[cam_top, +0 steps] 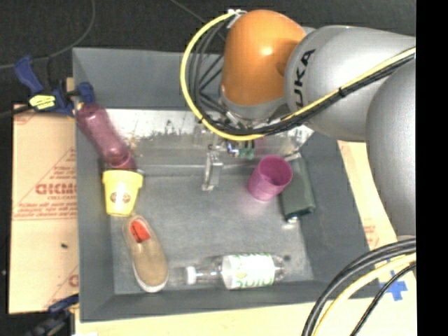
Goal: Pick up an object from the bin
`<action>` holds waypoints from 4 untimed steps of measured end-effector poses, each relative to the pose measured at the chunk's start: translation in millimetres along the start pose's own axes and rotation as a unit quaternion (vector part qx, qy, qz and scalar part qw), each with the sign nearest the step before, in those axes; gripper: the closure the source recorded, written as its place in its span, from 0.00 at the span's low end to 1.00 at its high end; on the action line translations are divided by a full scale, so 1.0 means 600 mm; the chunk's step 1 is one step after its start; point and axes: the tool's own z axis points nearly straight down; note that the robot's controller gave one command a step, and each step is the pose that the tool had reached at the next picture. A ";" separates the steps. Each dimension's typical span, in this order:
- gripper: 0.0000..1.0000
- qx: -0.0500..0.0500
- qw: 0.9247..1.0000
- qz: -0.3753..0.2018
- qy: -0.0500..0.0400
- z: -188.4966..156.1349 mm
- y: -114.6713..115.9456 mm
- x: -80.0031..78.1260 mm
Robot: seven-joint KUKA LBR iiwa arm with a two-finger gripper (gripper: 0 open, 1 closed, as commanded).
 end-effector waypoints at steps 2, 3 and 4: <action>0.00 0.000 0.996 -0.094 -0.003 0.182 0.058 0.116; 0.00 0.001 0.989 -0.146 -0.003 0.092 0.096 0.218; 0.00 0.001 0.968 -0.251 -0.006 0.156 0.148 0.173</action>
Offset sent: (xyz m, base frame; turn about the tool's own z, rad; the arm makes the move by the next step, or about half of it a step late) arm -0.0865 0.0440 -0.1333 -0.2308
